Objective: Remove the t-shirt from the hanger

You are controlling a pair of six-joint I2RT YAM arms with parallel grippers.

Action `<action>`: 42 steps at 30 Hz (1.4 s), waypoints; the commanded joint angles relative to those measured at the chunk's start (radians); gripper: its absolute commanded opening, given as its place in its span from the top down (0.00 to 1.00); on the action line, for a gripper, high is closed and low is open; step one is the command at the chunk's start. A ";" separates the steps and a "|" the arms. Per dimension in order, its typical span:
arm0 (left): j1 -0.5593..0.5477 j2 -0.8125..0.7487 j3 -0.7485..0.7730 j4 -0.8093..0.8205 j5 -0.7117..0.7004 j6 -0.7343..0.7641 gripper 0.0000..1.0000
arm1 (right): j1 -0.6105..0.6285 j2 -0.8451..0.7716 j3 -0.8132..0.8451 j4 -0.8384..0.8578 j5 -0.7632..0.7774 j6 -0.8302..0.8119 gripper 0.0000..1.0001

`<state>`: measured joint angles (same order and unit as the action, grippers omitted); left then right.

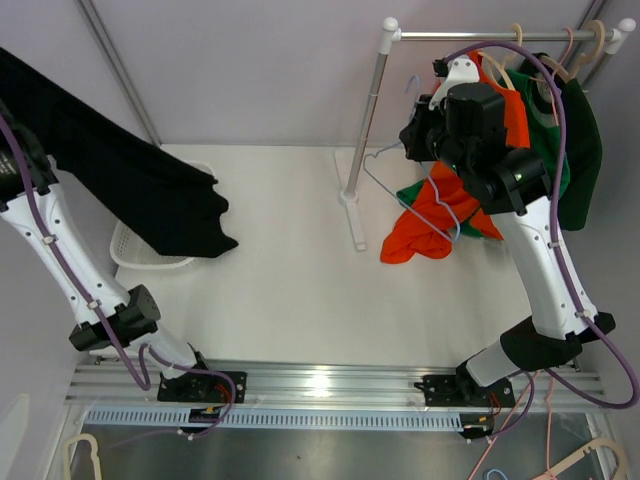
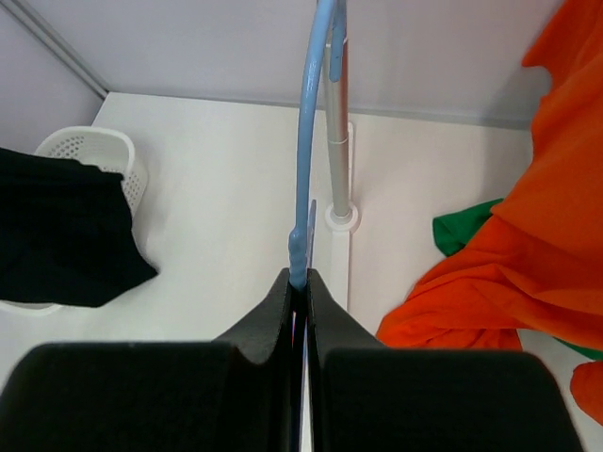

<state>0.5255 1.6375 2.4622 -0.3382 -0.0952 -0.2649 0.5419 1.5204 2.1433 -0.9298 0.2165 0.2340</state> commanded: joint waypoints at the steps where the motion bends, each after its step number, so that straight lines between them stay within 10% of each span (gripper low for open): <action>1: 0.092 -0.027 0.080 0.146 0.037 -0.117 0.99 | 0.006 0.012 -0.006 0.023 -0.064 0.001 1.00; 27: -0.120 0.024 -0.080 0.111 0.187 -0.160 0.99 | 0.033 -0.106 -0.189 0.100 -0.125 0.044 1.00; 42: -0.291 -0.169 -0.587 0.076 0.155 -0.194 0.99 | -0.033 -0.177 -0.197 0.149 -0.146 0.057 1.00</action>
<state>0.2379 1.5223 1.9423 -0.2749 0.0399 -0.4164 0.5140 1.3968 1.9121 -0.8303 0.0921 0.2802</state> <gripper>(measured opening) 0.015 0.043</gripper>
